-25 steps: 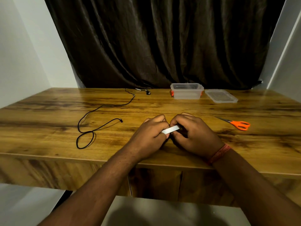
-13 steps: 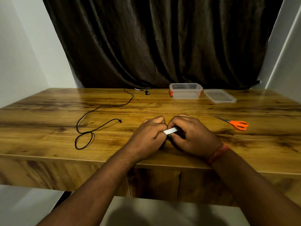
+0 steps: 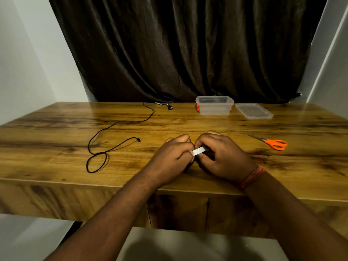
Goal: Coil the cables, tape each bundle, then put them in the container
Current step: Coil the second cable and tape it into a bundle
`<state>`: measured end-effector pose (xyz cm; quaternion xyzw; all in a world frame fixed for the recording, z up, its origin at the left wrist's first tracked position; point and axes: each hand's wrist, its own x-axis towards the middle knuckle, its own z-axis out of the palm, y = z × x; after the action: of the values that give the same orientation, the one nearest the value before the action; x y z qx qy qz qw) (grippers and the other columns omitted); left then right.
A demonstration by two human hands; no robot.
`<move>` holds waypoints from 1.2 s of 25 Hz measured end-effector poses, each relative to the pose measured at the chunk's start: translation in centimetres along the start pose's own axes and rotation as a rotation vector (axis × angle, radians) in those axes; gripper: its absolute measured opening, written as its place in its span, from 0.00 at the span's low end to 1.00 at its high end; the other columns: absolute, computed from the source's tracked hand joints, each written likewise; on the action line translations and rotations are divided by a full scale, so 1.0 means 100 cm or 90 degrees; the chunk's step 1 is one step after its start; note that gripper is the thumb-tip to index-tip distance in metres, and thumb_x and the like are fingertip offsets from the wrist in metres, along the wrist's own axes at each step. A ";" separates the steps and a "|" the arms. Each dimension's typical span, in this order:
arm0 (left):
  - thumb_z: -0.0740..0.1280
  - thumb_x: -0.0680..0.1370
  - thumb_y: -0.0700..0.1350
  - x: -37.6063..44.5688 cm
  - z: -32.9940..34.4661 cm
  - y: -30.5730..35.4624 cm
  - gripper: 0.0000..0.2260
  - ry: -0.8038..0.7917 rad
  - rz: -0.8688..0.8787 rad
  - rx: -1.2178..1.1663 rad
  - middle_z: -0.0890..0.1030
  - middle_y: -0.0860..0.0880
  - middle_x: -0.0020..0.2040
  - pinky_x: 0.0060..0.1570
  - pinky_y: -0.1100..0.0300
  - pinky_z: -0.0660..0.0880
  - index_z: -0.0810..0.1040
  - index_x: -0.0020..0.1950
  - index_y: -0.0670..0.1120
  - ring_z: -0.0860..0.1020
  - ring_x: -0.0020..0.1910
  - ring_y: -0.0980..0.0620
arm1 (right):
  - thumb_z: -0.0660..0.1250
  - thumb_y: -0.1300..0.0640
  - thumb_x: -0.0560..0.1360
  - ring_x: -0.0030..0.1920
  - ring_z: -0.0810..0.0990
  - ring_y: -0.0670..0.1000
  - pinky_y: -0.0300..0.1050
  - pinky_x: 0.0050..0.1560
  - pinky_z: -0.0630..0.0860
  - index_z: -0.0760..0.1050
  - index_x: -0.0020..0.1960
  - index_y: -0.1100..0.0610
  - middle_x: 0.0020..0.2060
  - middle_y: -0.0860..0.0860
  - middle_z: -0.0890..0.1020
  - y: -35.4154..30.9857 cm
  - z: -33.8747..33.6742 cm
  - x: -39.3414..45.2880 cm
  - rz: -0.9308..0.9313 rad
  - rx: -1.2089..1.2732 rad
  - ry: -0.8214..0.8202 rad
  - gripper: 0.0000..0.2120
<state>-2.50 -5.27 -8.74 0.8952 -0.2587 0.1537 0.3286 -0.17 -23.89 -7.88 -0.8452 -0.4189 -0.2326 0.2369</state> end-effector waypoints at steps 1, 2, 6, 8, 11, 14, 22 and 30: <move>0.56 0.74 0.50 0.001 0.000 0.000 0.09 0.000 0.012 0.009 0.70 0.53 0.41 0.42 0.55 0.65 0.71 0.35 0.54 0.71 0.43 0.49 | 0.68 0.60 0.72 0.41 0.70 0.45 0.33 0.41 0.64 0.75 0.47 0.54 0.39 0.45 0.75 0.000 0.000 0.000 0.000 0.002 0.001 0.04; 0.56 0.74 0.49 0.001 0.001 -0.001 0.09 0.001 0.022 0.023 0.70 0.52 0.41 0.41 0.57 0.63 0.71 0.35 0.52 0.71 0.42 0.49 | 0.68 0.59 0.72 0.41 0.70 0.45 0.33 0.40 0.65 0.75 0.46 0.54 0.39 0.45 0.74 0.000 0.000 0.000 0.001 0.007 0.003 0.04; 0.54 0.74 0.50 0.002 0.001 -0.003 0.09 0.006 0.042 0.051 0.70 0.51 0.41 0.41 0.62 0.60 0.69 0.36 0.51 0.70 0.40 0.51 | 0.69 0.59 0.72 0.42 0.71 0.45 0.34 0.41 0.66 0.75 0.47 0.53 0.39 0.45 0.75 0.000 -0.001 0.000 0.002 0.024 0.000 0.05; 0.54 0.74 0.49 0.002 0.001 -0.001 0.08 0.006 0.035 0.057 0.69 0.51 0.41 0.41 0.64 0.60 0.68 0.36 0.52 0.69 0.40 0.52 | 0.70 0.58 0.72 0.42 0.71 0.45 0.33 0.41 0.66 0.75 0.48 0.54 0.40 0.46 0.76 0.000 -0.001 0.000 0.003 0.029 -0.004 0.06; 0.56 0.74 0.45 0.001 0.000 0.002 0.10 -0.001 0.023 0.064 0.67 0.53 0.41 0.41 0.67 0.59 0.63 0.34 0.56 0.66 0.40 0.54 | 0.70 0.57 0.73 0.43 0.71 0.42 0.30 0.42 0.65 0.76 0.49 0.53 0.41 0.45 0.76 -0.001 -0.003 -0.001 0.016 0.044 -0.011 0.06; 0.58 0.74 0.43 0.001 0.000 0.000 0.09 0.005 0.036 0.085 0.69 0.52 0.42 0.41 0.60 0.59 0.65 0.36 0.54 0.67 0.41 0.53 | 0.68 0.56 0.74 0.44 0.72 0.41 0.30 0.43 0.65 0.76 0.49 0.52 0.41 0.43 0.75 -0.002 -0.003 -0.001 0.018 0.057 0.001 0.04; 0.59 0.76 0.48 0.000 0.002 -0.005 0.10 -0.014 -0.004 -0.041 0.71 0.53 0.42 0.41 0.54 0.67 0.75 0.37 0.48 0.72 0.43 0.48 | 0.66 0.56 0.72 0.42 0.72 0.46 0.42 0.41 0.70 0.76 0.47 0.53 0.40 0.46 0.76 0.000 -0.004 -0.002 0.010 0.044 0.002 0.04; 0.57 0.74 0.48 0.000 0.000 -0.001 0.07 0.043 -0.024 -0.058 0.68 0.55 0.47 0.43 0.46 0.74 0.74 0.44 0.57 0.71 0.49 0.47 | 0.67 0.54 0.73 0.45 0.73 0.45 0.39 0.43 0.70 0.77 0.50 0.52 0.43 0.45 0.77 0.005 -0.004 -0.002 0.037 0.039 0.041 0.07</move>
<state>-2.47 -5.21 -8.77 0.8784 -0.2372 0.1652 0.3806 0.06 -24.45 -7.79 -0.8413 -0.3935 -0.2399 0.2825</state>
